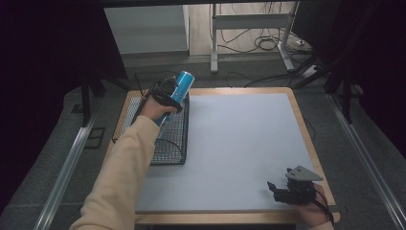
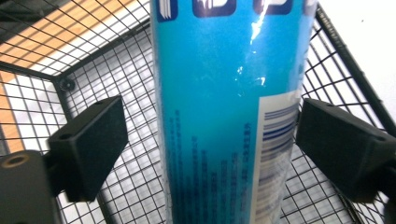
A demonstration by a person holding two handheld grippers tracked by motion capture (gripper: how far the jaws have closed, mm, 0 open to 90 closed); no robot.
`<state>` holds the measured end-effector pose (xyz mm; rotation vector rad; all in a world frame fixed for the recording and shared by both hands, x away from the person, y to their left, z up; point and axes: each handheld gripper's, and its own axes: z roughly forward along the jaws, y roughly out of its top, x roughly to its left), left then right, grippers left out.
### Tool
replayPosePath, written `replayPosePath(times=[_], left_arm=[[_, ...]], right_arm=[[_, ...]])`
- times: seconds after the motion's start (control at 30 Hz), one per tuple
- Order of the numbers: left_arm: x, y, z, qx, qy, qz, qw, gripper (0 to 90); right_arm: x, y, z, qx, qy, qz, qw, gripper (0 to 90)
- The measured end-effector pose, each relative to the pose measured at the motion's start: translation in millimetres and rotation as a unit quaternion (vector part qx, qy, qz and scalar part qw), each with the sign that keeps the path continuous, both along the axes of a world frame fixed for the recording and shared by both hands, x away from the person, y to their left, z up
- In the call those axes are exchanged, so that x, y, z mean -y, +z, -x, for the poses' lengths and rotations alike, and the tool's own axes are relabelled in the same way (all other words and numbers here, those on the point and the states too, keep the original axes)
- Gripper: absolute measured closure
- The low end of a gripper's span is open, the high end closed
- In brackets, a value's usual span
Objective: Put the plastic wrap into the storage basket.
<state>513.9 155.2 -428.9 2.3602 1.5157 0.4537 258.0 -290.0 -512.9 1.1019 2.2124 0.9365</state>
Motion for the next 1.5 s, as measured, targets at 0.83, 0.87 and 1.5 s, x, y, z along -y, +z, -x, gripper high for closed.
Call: replayPosePath(times=[0.83, 0.87, 1.5], left_arm=[[38.9, 56.7, 87.3, 0.085, -0.12, 0.125, 0.9811, 8.5], [38.9, 56.7, 87.3, 0.085, -0.12, 0.125, 0.9811, 8.6], [115.8, 31.1, 178.2, 0.07, -0.247, 0.17, 0.9515, 9.6]], right_arm=[[-1.8, 0.8, -5.3, 0.002, 0.004, -0.004, 1.0, 13.8], [-1.8, 0.8, -5.3, 0.002, 0.004, -0.004, 1.0, 13.8], [-6.7, 4.9, -4.6, 0.012, 0.005, -0.003, 0.9999, 13.8]])
